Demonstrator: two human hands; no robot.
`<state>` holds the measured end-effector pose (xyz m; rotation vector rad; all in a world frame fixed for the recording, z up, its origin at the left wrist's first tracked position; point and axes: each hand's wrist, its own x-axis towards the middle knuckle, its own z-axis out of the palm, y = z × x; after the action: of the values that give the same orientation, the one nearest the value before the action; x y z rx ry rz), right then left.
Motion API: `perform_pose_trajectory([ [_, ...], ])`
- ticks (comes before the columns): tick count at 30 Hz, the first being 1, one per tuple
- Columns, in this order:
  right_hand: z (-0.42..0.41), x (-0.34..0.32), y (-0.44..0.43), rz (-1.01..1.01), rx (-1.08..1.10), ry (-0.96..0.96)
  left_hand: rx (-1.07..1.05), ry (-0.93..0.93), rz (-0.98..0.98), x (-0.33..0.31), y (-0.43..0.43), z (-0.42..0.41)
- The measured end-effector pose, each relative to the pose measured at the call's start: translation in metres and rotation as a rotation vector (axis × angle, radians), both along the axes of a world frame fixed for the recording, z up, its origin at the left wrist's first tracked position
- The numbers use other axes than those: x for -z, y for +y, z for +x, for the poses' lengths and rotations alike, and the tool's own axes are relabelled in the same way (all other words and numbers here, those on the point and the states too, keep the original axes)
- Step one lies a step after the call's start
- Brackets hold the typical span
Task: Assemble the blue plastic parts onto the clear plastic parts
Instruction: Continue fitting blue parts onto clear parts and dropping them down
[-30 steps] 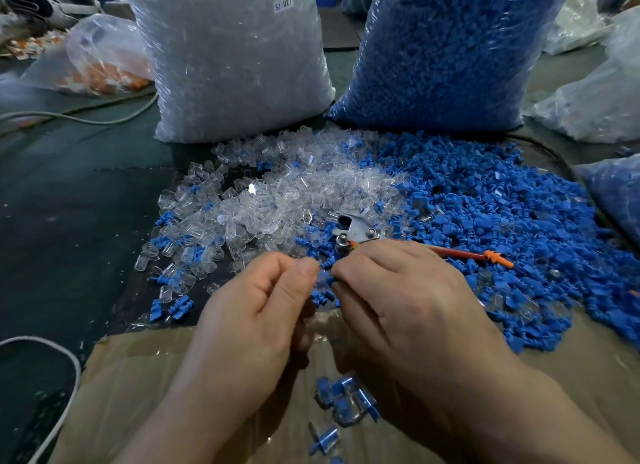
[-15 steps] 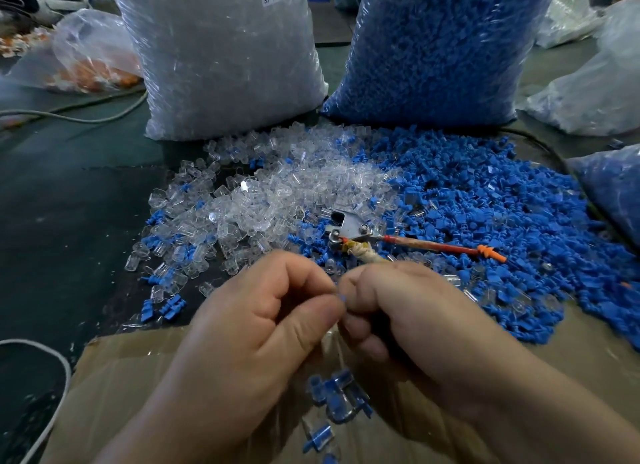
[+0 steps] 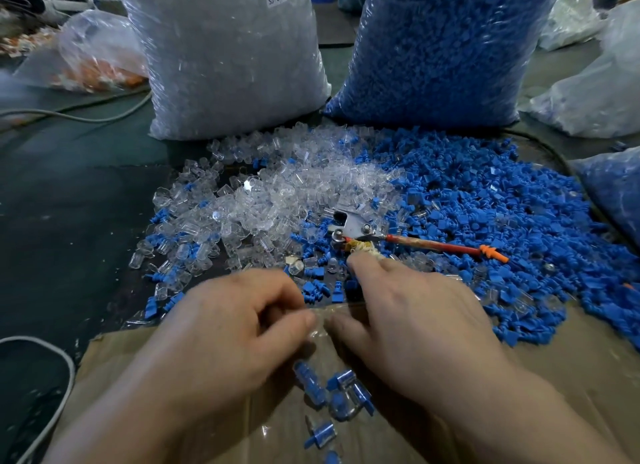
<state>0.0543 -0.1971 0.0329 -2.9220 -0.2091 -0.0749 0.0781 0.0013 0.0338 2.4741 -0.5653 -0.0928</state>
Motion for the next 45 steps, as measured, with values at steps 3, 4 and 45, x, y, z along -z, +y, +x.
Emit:
perform_pose_trajectory([
  [3,0.009,0.002,0.002,-0.075,0.018,-0.037,-0.234,-0.105,0.19,0.005,-0.002,0.008],
  [4,0.011,0.004,0.003,-0.096,-0.005,-0.046,-0.243,-0.122,0.276,0.009,-0.003,0.01],
  [45,0.021,0.01,0.002,-0.027,-0.105,0.018,-0.318,0.114,-0.624,0.033,-0.021,0.005],
])
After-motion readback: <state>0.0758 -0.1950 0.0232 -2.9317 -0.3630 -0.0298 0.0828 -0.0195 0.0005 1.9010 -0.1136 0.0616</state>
